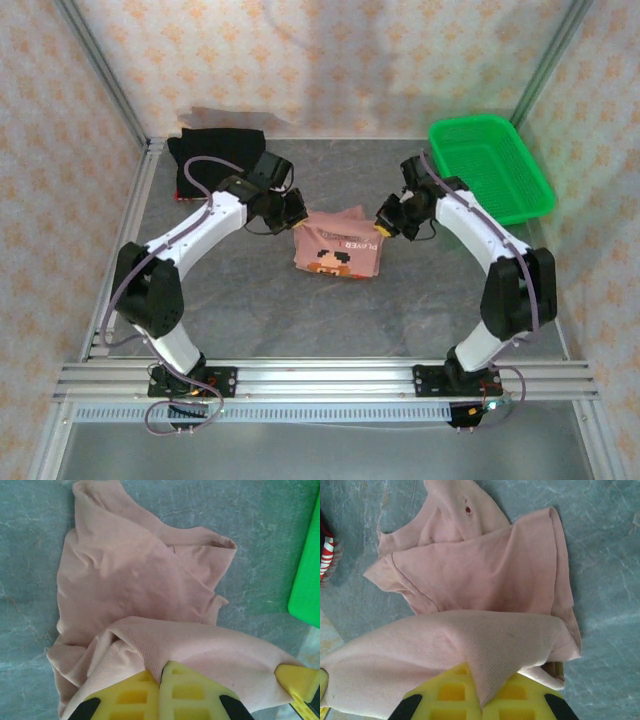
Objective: Fold and stack the t-shirts
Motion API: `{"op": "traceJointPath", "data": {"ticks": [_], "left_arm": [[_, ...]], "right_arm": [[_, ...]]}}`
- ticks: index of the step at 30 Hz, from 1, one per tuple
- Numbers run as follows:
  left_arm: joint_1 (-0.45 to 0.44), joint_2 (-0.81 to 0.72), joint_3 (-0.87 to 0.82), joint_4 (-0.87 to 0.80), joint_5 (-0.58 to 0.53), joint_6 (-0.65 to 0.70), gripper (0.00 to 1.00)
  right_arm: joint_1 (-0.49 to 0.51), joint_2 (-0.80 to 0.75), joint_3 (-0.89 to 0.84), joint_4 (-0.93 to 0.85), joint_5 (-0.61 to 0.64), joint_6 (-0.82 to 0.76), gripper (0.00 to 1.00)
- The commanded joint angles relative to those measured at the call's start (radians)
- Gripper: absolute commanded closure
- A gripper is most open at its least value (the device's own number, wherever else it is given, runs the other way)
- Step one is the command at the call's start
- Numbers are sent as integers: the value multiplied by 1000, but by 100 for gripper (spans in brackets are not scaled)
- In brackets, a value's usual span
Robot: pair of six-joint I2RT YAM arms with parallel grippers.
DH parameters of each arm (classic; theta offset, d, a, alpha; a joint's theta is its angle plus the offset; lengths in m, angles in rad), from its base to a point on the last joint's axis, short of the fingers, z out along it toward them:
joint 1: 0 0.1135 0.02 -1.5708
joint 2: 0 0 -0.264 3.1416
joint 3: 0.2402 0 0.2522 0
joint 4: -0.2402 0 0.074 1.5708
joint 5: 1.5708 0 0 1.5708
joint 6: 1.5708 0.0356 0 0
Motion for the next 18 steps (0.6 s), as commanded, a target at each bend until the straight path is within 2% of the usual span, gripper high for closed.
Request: {"op": "traceJointPath", "data": {"ticks": [1,7,8,10,11,13,15,17,18], "left_arm": [[42,58,54,-11,-5,54,100],[83,221,163,-5,20,89,100],[89,251,182,-4,20,95,100],[109,316,234,-5,26,99,97],[116,341,255,9,36,92,89],[131,377,310,27,70,67,60],[139,372,386,0,67,79,45],[144,347,469,-56,41,108,36],[144,326,500,-88,26,122,27]], "right_arm": [[-30,67,53,-41,17,-51,98],[-41,228,145,-21,29,-65,93],[-41,256,162,-12,26,-65,90],[-48,322,204,9,26,-67,77],[-55,349,226,18,30,-63,71],[-78,383,268,33,39,-41,57],[-95,369,306,44,39,-42,51],[-98,310,331,32,77,-70,46],[-98,270,326,31,91,-79,44]]}}
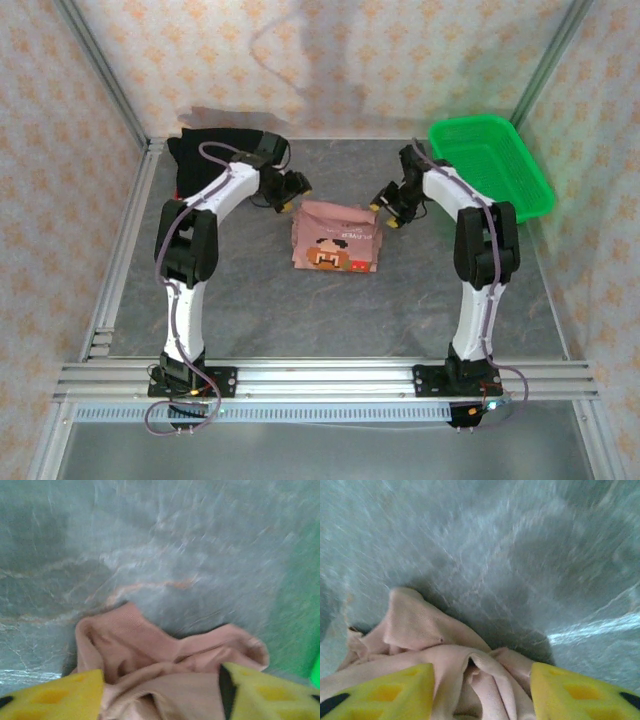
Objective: Fold and stack the t-shirts
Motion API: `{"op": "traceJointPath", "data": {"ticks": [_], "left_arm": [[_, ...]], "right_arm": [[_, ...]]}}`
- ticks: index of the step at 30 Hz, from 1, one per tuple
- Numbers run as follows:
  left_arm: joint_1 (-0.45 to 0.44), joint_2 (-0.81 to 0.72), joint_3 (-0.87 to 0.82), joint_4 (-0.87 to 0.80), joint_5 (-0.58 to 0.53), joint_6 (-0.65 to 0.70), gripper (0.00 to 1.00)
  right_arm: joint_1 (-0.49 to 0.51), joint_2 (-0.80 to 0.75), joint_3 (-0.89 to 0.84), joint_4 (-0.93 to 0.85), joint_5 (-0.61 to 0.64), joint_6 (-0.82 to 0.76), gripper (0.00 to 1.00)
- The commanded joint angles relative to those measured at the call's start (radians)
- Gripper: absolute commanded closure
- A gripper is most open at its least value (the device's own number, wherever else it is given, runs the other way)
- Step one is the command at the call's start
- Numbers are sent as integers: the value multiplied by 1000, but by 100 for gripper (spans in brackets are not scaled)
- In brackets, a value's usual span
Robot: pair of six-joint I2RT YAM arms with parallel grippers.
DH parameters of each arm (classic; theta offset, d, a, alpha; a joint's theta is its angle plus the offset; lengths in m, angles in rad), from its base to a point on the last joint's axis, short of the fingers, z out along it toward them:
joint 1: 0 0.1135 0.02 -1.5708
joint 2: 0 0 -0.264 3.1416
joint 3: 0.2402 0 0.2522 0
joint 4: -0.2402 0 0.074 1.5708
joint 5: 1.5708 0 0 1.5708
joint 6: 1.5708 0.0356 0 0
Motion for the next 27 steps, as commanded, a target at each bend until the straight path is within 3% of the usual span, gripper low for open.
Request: {"op": "traceJointPath", "data": {"ticks": [1,5,8,9,12,15,18,23,27], "left_arm": [[2,-113,138,-79,-23,45,23],[-5,-231,66,-82,3,56,20],[-35,-326,-87,-18,47,53,22],[-48,-344,-156,26,74,38,26],[-80,-330,-275,128,121,-2,51],[-100,-262,-320,256,166,-41,54],[-103,-136,-267,278,176,-41,55],[-96,33,-99,138,48,27,55],[-86,95,-30,73,21,49,49]], "right_arm": [[-5,-152,38,9,63,-29,42],[3,-307,-82,27,29,-14,41],[44,-412,-254,177,-61,54,46],[64,-431,-316,258,-95,97,47],[92,-399,-391,370,-131,155,57],[97,-332,-417,501,-124,203,60],[91,-237,-384,594,-97,220,61],[77,-78,-292,602,-22,218,62],[73,-24,-263,599,-14,238,59]]}}
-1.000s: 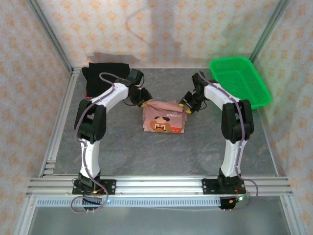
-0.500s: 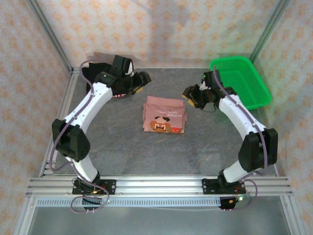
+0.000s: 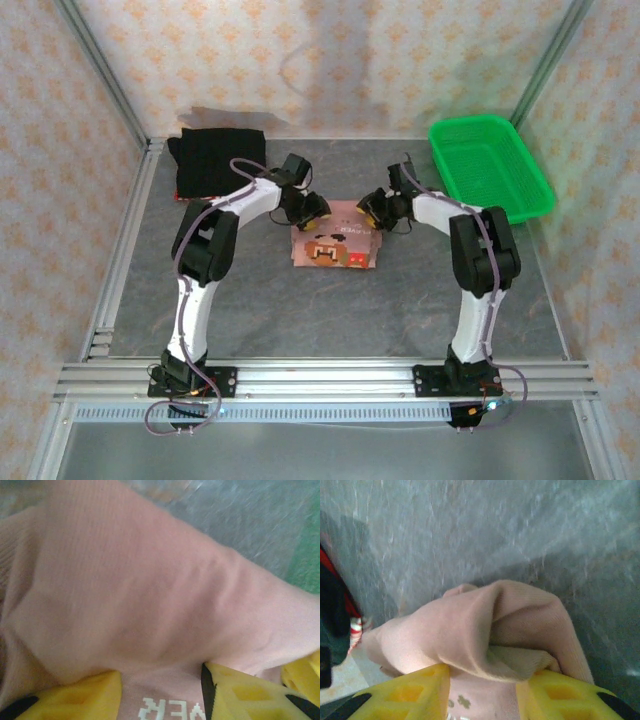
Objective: Fold and stack the t-shirts
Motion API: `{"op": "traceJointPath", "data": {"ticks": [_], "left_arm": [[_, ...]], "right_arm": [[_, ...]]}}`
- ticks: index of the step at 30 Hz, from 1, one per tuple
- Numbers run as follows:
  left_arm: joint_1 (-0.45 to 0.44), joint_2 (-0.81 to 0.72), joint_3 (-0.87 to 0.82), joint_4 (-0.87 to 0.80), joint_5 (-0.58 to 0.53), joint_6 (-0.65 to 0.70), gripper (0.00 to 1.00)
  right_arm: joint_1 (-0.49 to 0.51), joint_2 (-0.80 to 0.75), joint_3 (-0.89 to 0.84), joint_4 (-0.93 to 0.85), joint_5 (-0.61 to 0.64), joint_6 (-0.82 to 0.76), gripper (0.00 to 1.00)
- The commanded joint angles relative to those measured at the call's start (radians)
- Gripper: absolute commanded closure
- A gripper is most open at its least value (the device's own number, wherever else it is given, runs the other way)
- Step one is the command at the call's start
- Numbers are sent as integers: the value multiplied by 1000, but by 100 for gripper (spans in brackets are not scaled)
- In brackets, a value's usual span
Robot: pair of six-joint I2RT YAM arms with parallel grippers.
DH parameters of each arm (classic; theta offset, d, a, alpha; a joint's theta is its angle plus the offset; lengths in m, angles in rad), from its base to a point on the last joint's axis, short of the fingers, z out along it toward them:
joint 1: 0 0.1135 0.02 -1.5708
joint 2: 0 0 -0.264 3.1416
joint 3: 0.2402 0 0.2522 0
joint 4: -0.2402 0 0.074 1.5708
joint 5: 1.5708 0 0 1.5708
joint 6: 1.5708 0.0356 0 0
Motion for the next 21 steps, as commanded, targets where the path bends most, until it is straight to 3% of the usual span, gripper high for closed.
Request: {"op": "traceJointPath", "data": {"ticks": [1,4,8,12,14,15,16,21], "left_arm": [[21,-10,59,-65,-58,33,48],[24,-134,37,-48,-62,32,34],[29,-328,56,-124,-60,81,21],[60,-473,-62,-235,-115,196,16],[71,-513,-157,-244,-145,258,14],[68,-519,-196,-248,-175,314,7],[64,-518,-222,-247,-187,350,7],[59,-461,-335,-125,-176,378,6]], "right_arm": [[-8,-2,22,54,35,34,57],[-8,-101,-14,80,42,40,51],[-8,-273,-28,-60,61,-61,42],[-1,-468,-94,-200,92,-175,23],[4,-562,-141,-242,92,-216,15],[9,-616,-169,-248,88,-226,12],[14,-661,-196,-249,86,-227,10],[28,-902,-335,-247,86,-184,7]]}}
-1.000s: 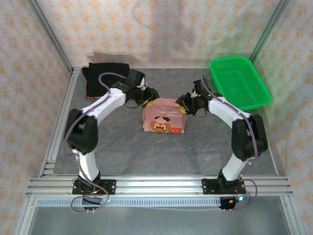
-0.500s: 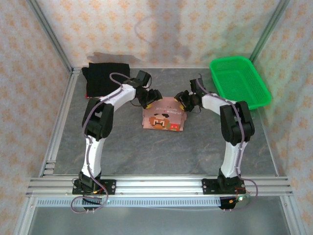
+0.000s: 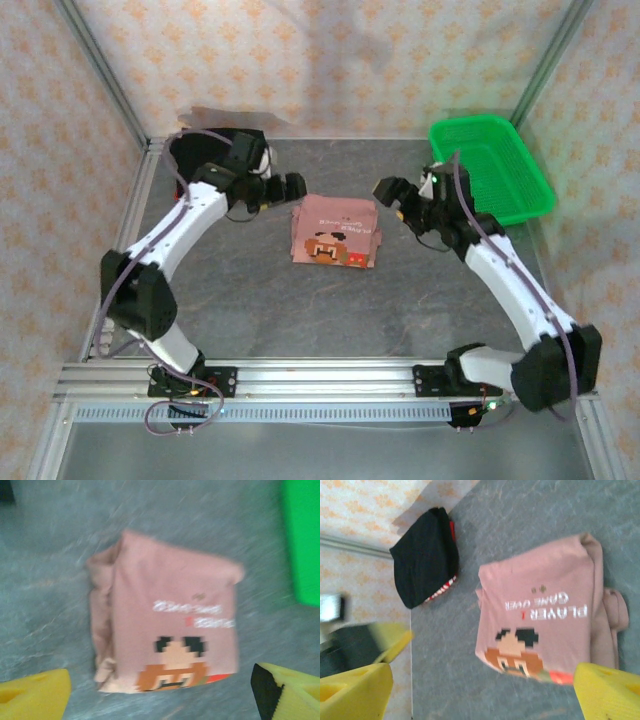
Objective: Fold and stack the t-shirts
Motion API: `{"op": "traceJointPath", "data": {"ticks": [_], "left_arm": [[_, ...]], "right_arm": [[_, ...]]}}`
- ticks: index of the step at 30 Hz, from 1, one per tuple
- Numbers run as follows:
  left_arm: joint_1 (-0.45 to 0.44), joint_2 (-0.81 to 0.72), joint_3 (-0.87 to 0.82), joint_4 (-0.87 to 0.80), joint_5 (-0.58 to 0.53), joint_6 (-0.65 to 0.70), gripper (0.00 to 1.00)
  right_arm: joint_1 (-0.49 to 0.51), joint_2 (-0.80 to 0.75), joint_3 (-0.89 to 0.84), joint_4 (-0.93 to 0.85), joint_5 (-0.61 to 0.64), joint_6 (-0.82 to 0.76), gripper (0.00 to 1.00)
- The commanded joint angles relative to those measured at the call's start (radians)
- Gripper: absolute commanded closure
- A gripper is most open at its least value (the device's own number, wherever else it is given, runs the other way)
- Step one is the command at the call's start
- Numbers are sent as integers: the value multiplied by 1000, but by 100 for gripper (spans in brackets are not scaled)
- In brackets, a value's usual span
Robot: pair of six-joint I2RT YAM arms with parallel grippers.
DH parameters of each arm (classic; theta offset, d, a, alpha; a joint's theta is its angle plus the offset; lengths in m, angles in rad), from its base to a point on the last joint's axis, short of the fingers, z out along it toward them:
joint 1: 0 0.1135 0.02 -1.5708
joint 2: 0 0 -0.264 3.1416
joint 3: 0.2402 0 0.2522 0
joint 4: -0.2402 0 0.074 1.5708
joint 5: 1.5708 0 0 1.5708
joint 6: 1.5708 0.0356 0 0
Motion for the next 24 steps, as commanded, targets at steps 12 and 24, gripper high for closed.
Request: {"op": "traceJointPath", "data": {"ticks": [12,24], "left_arm": [[-61,288,-30,137,-51,-30,8],[-145,465,83,102,-109,-42,34]], "right_arm": [[10,-359,-178,-181,-5,44,5],[12,-400,-142,-231,-36,38,5]]}}
